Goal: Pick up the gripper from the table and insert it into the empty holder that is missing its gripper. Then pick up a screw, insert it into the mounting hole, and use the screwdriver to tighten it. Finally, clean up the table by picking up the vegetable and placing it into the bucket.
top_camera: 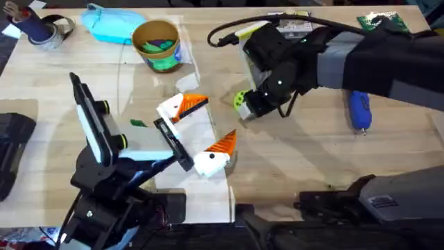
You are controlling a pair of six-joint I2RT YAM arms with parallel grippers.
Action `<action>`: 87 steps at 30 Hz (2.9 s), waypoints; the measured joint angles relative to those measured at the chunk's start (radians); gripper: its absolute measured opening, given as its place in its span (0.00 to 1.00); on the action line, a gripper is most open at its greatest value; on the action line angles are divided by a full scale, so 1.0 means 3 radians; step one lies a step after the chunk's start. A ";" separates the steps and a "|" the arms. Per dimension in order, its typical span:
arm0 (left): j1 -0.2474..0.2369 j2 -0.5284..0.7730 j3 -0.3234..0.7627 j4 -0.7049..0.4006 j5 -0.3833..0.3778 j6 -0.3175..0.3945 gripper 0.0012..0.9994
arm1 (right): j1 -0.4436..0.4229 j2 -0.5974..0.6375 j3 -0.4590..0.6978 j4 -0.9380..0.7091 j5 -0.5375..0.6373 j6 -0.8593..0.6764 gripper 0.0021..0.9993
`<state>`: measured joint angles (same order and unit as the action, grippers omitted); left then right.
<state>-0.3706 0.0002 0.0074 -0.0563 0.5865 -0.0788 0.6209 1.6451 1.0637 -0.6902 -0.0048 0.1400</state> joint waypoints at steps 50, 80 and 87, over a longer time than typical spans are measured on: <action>0.0000 0.0000 0.0000 -0.0001 0.0001 0.0000 0.99 | -0.0028 0.0086 0.0184 -0.0305 0.0053 -0.0382 0.21; 0.0000 0.0000 0.0000 -0.0001 0.0000 -0.0001 0.99 | -0.0027 0.0189 0.0253 -0.0255 0.0102 -0.0383 0.01; 0.0000 0.0000 0.0000 -0.0001 0.0000 -0.0001 0.99 | -0.0027 0.0190 0.0260 -0.0263 0.0100 -0.0382 0.00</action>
<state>-0.3706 0.0002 0.0074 -0.0565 0.5865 -0.0792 0.6128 1.7022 1.1419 -0.7690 0.0254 0.0254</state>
